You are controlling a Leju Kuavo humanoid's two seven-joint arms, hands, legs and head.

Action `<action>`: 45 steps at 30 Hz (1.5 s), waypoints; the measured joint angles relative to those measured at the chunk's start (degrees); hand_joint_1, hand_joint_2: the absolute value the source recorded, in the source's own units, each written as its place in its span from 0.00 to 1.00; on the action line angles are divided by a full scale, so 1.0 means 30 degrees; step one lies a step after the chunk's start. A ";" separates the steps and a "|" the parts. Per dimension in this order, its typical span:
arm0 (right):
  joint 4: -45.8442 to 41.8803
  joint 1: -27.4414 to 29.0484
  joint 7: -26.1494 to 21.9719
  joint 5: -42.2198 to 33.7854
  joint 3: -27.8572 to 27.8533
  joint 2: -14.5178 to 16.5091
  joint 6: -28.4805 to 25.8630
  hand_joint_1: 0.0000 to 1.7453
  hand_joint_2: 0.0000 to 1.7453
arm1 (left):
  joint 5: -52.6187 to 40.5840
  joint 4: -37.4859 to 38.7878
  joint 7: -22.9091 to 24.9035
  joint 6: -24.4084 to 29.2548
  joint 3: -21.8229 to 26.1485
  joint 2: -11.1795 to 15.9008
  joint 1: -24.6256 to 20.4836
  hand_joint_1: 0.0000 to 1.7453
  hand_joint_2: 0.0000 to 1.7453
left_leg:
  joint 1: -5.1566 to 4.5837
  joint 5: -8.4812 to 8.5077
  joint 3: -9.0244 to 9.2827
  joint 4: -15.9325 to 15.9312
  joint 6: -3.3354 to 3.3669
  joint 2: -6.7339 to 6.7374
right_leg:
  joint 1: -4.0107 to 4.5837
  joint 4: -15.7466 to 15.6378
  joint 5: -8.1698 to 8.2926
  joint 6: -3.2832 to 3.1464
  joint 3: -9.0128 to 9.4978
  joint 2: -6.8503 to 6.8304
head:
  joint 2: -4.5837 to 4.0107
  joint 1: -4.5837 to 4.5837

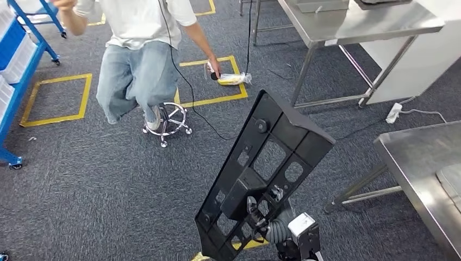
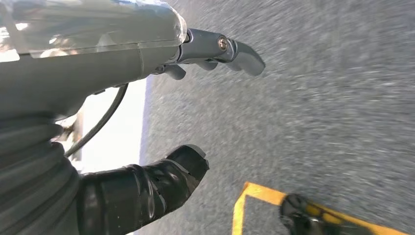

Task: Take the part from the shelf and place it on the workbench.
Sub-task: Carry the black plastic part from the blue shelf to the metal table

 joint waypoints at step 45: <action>-0.0470 0.0327 -0.0006 -0.0127 -0.0477 -0.0198 0.0413 1.00 1.00 | -0.0029 0.0046 -0.0080 -0.0013 0.0033 -0.0191 -0.0018 0.00 1.00 | 0.0307 0.1979 0.0481 -0.2099 0.0623 -0.0785 | -0.0122 0.1937 -0.0867 0.0996 -0.1103 0.1275 | 0.0000 0.0065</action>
